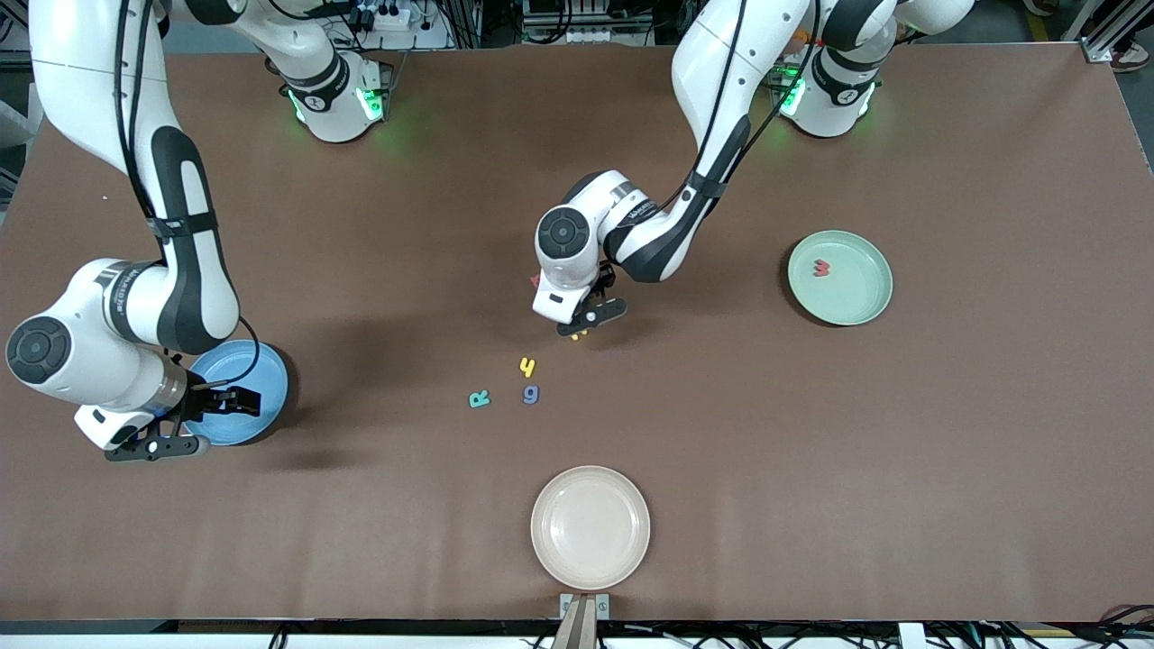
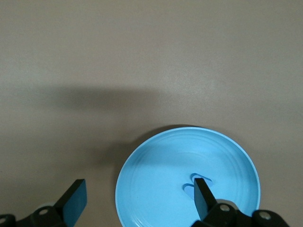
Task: Sort uppercase to blue plate, lowercase to green plate
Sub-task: 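Lower the left gripper and grasp the blue foam E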
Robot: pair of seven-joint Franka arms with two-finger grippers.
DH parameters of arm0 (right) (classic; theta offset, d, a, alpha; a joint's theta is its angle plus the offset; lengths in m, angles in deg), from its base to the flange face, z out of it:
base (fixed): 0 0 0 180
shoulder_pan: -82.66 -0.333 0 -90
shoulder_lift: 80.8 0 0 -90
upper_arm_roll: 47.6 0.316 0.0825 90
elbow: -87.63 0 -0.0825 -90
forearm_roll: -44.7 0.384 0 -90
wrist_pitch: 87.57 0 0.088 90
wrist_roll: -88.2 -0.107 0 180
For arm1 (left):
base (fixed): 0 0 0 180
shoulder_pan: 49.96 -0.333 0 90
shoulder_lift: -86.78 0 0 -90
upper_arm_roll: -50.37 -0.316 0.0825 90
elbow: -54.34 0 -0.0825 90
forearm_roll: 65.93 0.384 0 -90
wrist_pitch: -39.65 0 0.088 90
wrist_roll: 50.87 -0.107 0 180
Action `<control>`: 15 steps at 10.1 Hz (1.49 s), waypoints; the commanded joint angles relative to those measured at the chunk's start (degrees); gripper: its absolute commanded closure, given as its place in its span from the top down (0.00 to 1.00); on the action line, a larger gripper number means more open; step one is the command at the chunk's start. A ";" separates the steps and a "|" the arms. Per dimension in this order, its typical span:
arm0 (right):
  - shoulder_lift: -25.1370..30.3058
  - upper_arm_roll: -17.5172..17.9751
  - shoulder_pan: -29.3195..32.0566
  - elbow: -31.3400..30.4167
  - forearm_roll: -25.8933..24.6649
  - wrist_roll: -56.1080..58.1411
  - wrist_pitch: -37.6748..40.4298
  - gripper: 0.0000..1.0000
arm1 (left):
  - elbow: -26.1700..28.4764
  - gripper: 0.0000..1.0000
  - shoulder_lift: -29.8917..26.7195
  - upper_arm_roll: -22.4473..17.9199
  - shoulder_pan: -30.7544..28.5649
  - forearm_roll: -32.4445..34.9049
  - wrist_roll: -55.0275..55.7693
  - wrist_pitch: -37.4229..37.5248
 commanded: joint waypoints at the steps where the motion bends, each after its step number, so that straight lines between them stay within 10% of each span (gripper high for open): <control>1: -1.34 0.04 0.27 1.55 0.82 -0.46 -0.17 1.00 | -1.39 0.68 0.97 -0.95 0.94 -1.96 1.07 1.21; 11: -1.34 0.04 0.18 1.55 0.65 -0.46 -0.17 1.00 | -1.39 0.32 1.76 -0.68 1.20 -2.40 3.71 1.21; 15: -1.34 0.04 -0.52 1.55 0.91 -0.46 -0.17 1.00 | -1.30 0.32 2.11 -0.77 1.20 -2.40 3.88 1.21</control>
